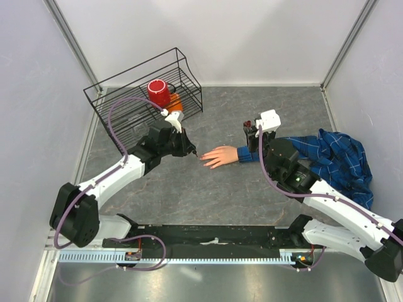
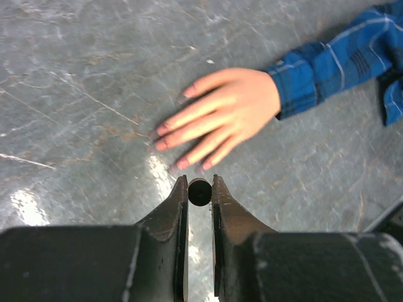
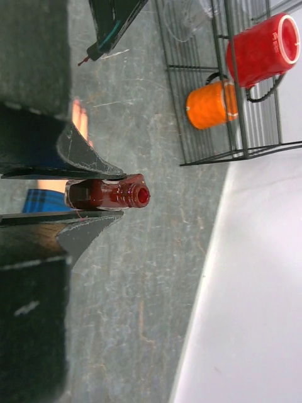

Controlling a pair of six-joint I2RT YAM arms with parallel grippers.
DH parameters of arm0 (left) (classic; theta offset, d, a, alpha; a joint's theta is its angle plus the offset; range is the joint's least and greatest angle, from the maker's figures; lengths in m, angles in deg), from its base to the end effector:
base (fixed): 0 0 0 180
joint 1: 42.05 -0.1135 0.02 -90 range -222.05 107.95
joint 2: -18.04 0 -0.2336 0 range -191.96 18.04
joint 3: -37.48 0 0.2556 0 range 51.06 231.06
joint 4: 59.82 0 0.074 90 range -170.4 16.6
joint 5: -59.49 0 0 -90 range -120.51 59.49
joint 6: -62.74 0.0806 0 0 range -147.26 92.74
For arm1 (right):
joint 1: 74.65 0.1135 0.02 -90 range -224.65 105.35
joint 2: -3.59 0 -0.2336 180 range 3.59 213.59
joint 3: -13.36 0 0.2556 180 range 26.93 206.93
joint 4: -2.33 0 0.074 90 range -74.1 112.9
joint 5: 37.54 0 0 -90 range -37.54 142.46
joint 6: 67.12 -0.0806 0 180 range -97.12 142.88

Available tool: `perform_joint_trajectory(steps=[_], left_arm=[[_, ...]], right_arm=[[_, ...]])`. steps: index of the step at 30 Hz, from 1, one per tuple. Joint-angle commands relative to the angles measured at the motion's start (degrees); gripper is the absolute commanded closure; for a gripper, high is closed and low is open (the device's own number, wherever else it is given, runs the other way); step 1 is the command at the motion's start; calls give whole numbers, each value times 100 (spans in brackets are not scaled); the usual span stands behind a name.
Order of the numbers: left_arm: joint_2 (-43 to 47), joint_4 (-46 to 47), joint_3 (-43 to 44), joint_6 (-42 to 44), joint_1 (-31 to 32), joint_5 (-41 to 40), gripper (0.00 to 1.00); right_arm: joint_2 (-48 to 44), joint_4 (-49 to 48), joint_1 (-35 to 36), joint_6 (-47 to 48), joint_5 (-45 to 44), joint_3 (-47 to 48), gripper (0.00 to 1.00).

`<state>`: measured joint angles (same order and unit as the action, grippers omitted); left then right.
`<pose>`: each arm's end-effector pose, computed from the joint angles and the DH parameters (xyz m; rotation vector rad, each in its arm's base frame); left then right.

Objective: Paint the nails

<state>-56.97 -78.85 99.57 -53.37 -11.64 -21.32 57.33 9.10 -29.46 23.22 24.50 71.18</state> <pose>0.2859 -0.1827 0.2007 0.1816 2.2071 -0.7378 0.2254 0.1733 0.3132 -0.2641 1.5946 0.2105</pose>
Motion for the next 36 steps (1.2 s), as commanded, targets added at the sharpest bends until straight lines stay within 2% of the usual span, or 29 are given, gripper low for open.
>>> perform_joint_trajectory(steps=[1, 10, 36], left_arm=[[-400, 370, 308, -210, -115, -276, 98], [-876, 484, 282, -623, -123, -892, 98], [-1596, 985, 370, -808, -62, -629, 98]], right_arm=[[14, -286, -72, 308, 142, 523, 100], [-153, -277, -142, 449, 212, 515, 100], [-21, -347, -142, 423, 485, 435, 100]])
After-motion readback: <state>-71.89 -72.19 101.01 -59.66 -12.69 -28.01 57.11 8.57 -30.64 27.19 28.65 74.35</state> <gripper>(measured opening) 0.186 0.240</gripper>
